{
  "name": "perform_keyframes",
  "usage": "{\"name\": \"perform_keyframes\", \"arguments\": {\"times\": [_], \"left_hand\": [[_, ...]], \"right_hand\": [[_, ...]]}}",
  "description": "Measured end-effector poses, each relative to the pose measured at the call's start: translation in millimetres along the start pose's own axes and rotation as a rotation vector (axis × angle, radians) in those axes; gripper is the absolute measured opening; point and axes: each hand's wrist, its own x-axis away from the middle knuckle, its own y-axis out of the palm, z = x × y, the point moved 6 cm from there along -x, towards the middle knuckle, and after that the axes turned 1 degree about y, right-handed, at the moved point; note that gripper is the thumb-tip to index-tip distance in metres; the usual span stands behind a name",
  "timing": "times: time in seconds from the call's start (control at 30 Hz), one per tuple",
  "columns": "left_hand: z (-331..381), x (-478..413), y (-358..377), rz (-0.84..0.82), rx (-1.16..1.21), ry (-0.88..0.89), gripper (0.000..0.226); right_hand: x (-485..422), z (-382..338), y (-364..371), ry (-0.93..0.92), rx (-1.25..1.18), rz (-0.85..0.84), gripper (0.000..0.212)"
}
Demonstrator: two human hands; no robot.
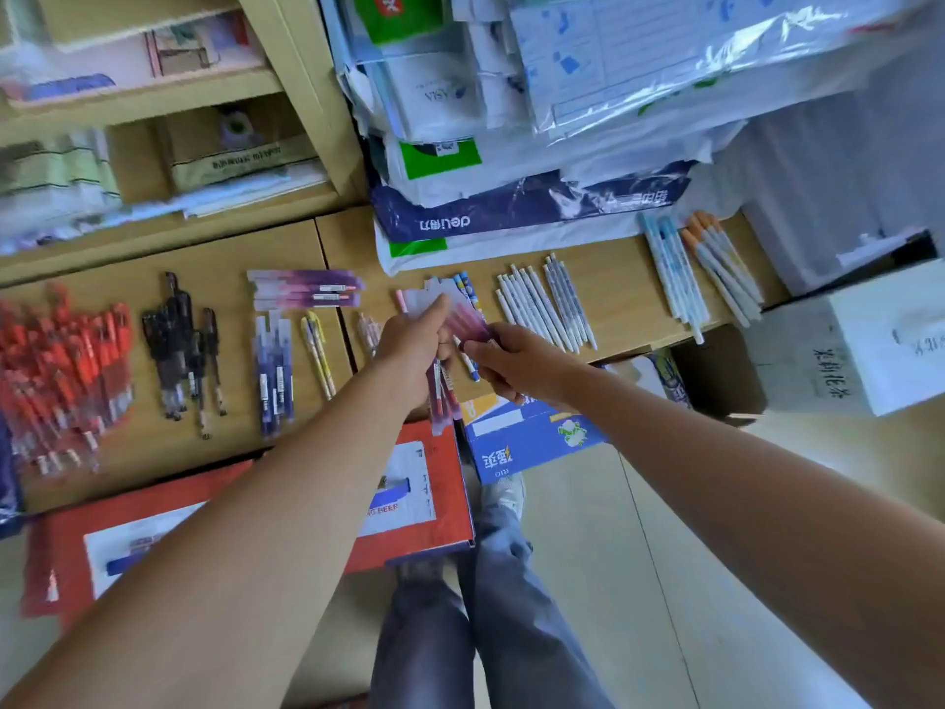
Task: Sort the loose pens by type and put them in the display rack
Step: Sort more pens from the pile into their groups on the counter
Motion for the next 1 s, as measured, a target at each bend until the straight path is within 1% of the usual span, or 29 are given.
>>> {"name": "perform_keyframes", "arguments": {"times": [0.13,0.27,0.4,0.47,0.57,0.63,0.7,0.77,0.9,1.0], "left_hand": [[-13,28,25,-0.086,-0.151,0.023,0.031],[-41,56,43,-0.124,-0.273,0.002,0.037],[-68,82,65,-0.140,-0.379,0.018,0.034],[-77,96,81,-0.132,-0.399,0.036,0.032],[-86,116,110,-0.090,-0.453,0.032,0.041],[-92,129,134,-0.064,-0.493,0.025,0.044],[-98,139,159,-0.030,-0.499,0.029,0.040],[-103,150,187,0.000,-0.486,0.042,0.034],[-117,166,248,0.022,-0.456,0.067,0.023],[-129,181,303,-0.056,-0.485,0.073,0.019]], "right_hand": [[44,18,-6,0.044,-0.014,0.018,0.021],[83,43,-3,0.092,0.058,0.010,0.023],[120,73,-11,0.153,0.066,0.042,0.026],[137,83,-19,0.156,0.076,0.065,0.024],[161,95,-39,0.144,0.173,0.089,0.018],[177,104,-57,0.132,0.196,0.102,0.015],[192,113,-78,0.119,0.213,0.110,0.007],[209,124,-102,0.099,0.215,0.112,0.008],[246,136,-147,0.036,0.107,0.089,0.009],[281,148,-190,-0.022,-0.106,0.115,0.011]]}}
